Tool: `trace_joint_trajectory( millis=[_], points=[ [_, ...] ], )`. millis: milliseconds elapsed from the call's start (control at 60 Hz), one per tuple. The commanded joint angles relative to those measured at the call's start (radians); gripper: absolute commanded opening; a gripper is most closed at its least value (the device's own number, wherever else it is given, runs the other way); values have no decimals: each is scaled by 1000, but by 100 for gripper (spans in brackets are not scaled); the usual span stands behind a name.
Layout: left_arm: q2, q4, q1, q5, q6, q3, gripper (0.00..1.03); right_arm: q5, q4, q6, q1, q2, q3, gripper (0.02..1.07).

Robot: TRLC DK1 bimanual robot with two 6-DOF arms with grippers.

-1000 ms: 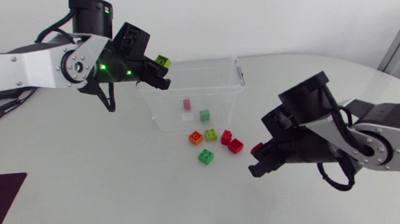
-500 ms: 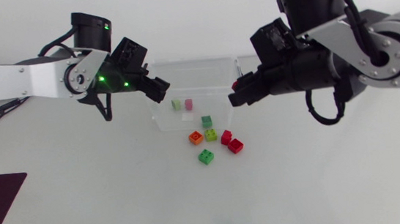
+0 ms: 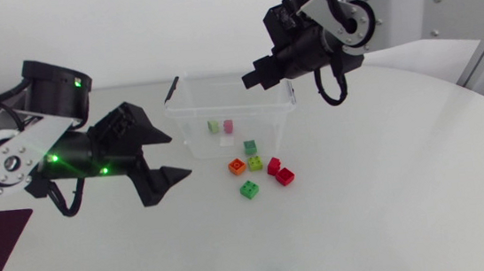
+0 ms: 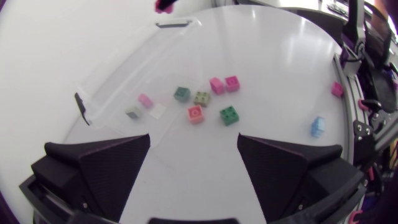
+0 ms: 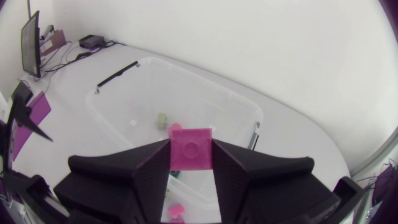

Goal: Pick up the duplo bricks and place them in the container

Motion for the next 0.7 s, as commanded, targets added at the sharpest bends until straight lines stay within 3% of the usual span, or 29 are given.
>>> trace_joint_trajectory(
  millis=[0,267,300,350,417,467,683],
  points=[
    [-39,-31,-27,17,80,-69,98,4,14,-19,-2,67,48,34],
    [-94,-109,-149,25,204,-246,98,9,30,-24,-6,229,146,37],
    [-102,-117,-160,25,218,-261,98,9,31,-24,-9,242,155,41],
    [-119,-128,-185,25,227,-281,98,10,31,-24,-14,264,169,55],
    [-140,-157,-220,25,258,-312,98,17,28,-25,-19,287,186,85],
    [-153,-158,-241,25,270,-330,98,24,27,-25,-19,296,192,100],
    [-153,-186,-338,17,303,-358,98,35,22,-24,-16,261,181,102]
  ],
)
